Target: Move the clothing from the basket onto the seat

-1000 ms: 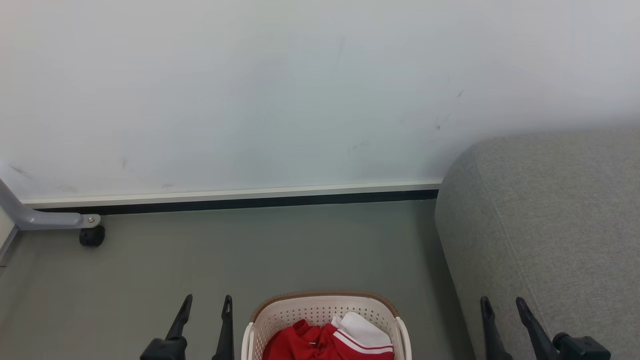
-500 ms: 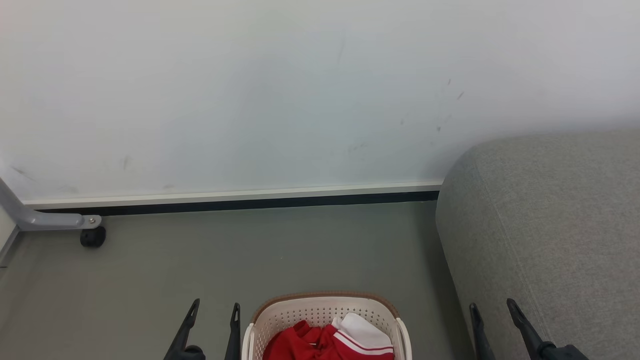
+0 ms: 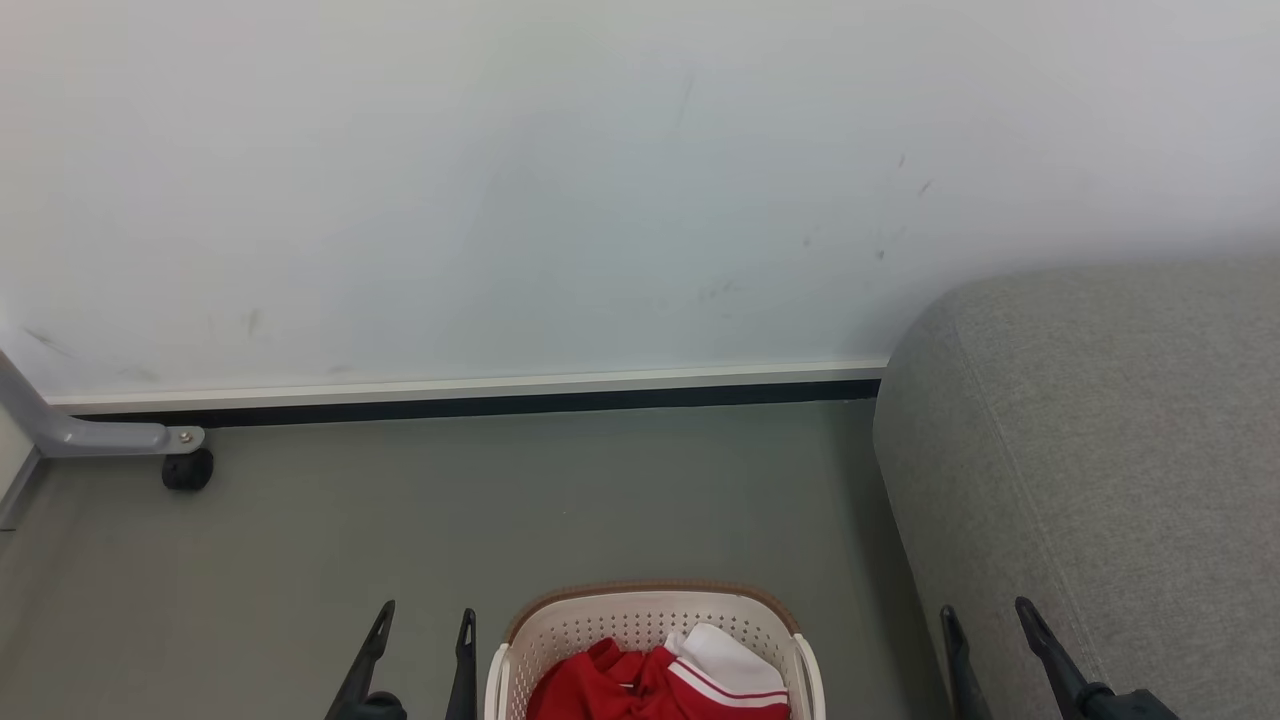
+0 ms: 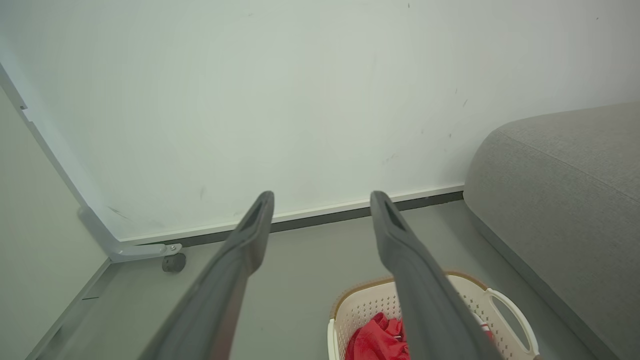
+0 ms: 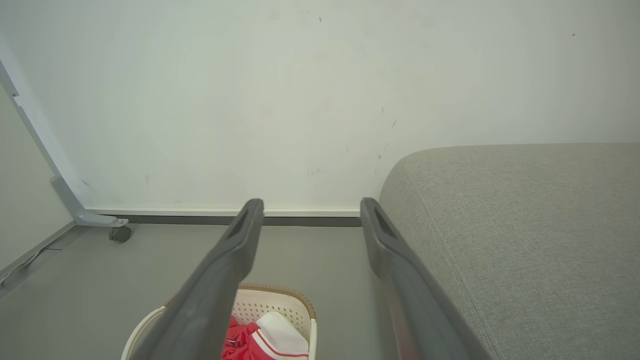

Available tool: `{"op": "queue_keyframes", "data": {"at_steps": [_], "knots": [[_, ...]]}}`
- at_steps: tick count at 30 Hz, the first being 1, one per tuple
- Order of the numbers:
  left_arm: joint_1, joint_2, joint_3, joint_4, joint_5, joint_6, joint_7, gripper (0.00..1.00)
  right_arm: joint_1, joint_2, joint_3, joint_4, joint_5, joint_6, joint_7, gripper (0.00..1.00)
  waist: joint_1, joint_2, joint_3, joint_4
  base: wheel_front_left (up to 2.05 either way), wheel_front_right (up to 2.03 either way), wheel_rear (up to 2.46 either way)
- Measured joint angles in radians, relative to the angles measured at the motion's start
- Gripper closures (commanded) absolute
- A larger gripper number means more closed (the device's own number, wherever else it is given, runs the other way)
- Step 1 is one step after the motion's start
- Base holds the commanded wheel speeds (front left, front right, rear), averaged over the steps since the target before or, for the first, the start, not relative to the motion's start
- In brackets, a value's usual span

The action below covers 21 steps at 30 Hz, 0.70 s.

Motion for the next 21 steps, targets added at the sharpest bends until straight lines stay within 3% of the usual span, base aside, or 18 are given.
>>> {"op": "queue_keyframes", "data": {"at_steps": [12, 21], "knots": [[0.0, -0.001, 0.013, -0.01, 0.0, -0.001, 0.0, 0.0, 0.001, 0.001, -0.009, -0.013, -0.002, 0.002, 0.0, 0.0, 0.0, 0.0, 0.027, -0.004, 0.0, 0.0, 0.0], [-0.011, 0.008, -0.016, -0.02, 0.017, -0.028, 0.0, 0.0, -0.002, 0.0, -0.027, -0.057, -0.01, 0.002, 0.0, 0.0, 0.0, 0.0, 0.094, -0.015, 0.0, 0.0, 0.0]]}}
